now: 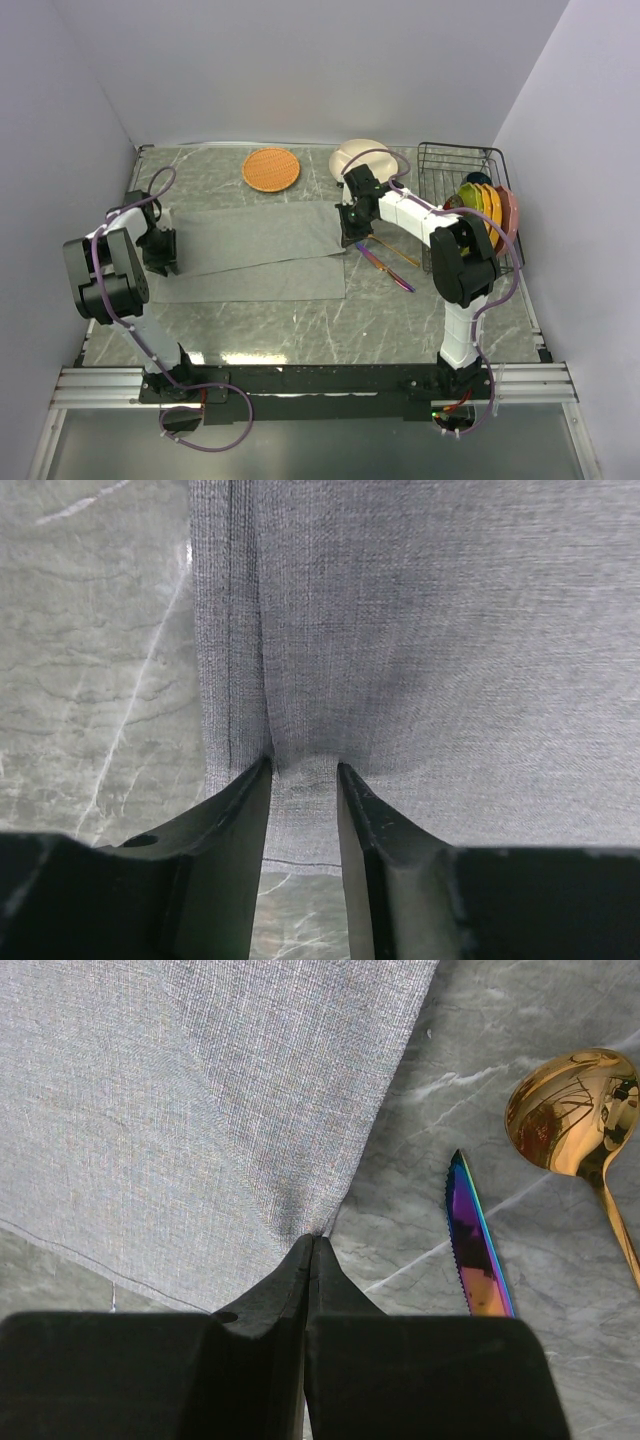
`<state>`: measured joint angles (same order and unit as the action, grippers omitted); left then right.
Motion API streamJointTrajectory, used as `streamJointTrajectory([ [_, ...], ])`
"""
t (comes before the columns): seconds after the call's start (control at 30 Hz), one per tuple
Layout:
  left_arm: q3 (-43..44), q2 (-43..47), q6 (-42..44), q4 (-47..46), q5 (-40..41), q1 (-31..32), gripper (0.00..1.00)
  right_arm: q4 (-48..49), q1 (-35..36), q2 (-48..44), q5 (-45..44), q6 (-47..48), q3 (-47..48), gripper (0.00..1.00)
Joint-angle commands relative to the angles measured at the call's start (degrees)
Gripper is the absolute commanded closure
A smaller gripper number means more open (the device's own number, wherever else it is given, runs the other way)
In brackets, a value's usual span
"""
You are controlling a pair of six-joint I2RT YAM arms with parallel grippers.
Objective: Fold the napkin into a case and place the utensils inside
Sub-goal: Smooth out the rectangle-folded napkin at the center of the board.
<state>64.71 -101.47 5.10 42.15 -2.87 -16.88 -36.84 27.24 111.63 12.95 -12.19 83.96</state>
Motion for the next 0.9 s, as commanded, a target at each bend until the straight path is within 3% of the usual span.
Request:
streamJointTrajectory([
  [0.0,-0.8,-0.5,-1.3,-1.5,1.8,0.3,0.61,0.3,0.4,-2.2,-0.6,-0.6,0.5,1.0],
  [0.43,-0.3,1.5,-2.4,-2.0,-3.5,0.9,0.63,0.3,0.4,-1.9,-0.6,-0.9,0.7,1.0],
  [0.67,-0.9,2.4,-2.7,-3.0,-4.3,0.9,0.74,0.0,0.4,-1.6,-0.7,-0.7,1.1,1.0],
  [0.87,-0.5,3.6,-2.6,-2.5,-3.1,0.9,0.7,0.0,0.4,-1.8,-0.6,-0.7,0.9,1.0],
])
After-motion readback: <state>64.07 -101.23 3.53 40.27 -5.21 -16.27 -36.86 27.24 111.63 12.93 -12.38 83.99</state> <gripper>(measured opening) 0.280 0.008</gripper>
